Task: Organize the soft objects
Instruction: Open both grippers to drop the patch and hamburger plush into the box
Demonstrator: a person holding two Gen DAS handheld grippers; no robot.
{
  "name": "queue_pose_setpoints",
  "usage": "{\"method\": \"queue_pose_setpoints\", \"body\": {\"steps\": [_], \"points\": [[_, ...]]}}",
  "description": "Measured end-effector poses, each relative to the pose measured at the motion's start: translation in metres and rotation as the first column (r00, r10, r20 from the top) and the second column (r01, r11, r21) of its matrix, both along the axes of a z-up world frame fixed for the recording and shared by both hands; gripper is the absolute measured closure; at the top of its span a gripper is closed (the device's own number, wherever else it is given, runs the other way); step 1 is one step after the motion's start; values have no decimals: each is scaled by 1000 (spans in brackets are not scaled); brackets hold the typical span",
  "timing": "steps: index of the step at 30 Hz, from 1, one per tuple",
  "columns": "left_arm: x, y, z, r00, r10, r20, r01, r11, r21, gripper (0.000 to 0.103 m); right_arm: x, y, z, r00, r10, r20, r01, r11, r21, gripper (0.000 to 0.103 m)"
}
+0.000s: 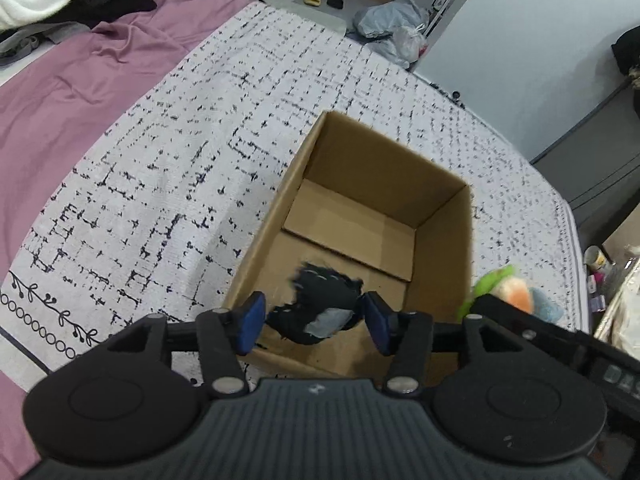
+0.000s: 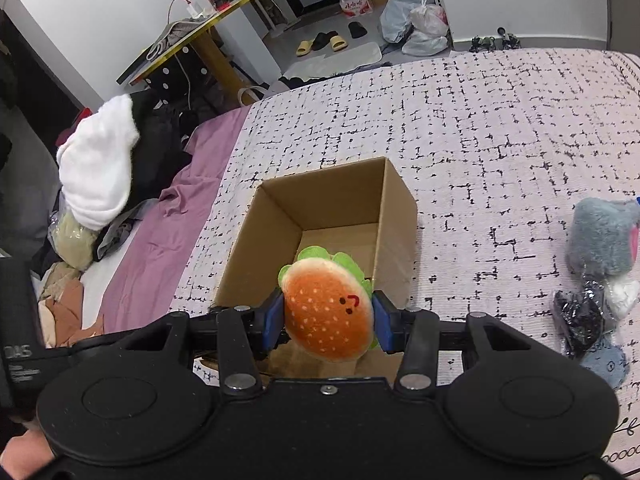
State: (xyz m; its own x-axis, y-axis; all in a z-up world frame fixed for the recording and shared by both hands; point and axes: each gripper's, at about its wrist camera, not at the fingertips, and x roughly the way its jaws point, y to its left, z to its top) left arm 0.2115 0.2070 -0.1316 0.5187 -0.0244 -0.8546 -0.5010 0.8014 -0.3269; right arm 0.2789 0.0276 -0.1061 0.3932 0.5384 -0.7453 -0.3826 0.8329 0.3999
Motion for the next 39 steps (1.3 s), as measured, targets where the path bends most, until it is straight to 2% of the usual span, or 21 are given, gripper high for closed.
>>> {"method": "queue_pose_setpoints", "body": {"steps": [3, 11, 17, 22, 25, 28, 30, 32, 34, 39], "points": [[-6, 4, 11, 1000, 4, 22, -4, 1000, 4, 39, 2, 3, -1, 1000, -4, -15, 5, 1000, 7, 58], [-23, 16, 24, 998, 49, 42, -50, 999, 9, 36, 1, 17, -7, 999, 20, -39, -20, 1000, -3, 57], [-35, 20, 36, 995, 82, 52, -86, 994, 71, 23, 6, 31, -16, 997, 43, -67, -45, 998, -35, 57], [-43, 24, 44, 992, 115, 54, -120, 987, 110, 17, 13, 53, -27, 993, 96, -65, -104, 986, -127, 57], [-48, 26, 47, 990, 129, 49, -134, 983, 129, 13, 14, 65, -32, 990, 127, -60, -137, 972, -190, 54], [-51, 28, 48, 991, 128, 36, -131, 984, 123, 12, 13, 68, -32, 990, 136, -47, -143, 963, -230, 49], [-52, 29, 50, 993, 114, 37, -117, 989, 86, 12, 11, 64, -25, 990, 132, -59, -141, 972, -188, 35], [-54, 29, 53, 991, 124, 50, -127, 989, 76, 11, 8, 58, -16, 992, 119, -30, -122, 978, -169, 21], [-55, 27, 57, 990, 132, 54, -136, 987, 89, 11, 4, 52, -5, 994, 107, 7, -105, 980, -170, 18], [-54, 19, 65, 990, 129, 58, -134, 986, 101, 10, 3, 27, 10, 997, 78, 5, -77, 989, -124, 15]]}}
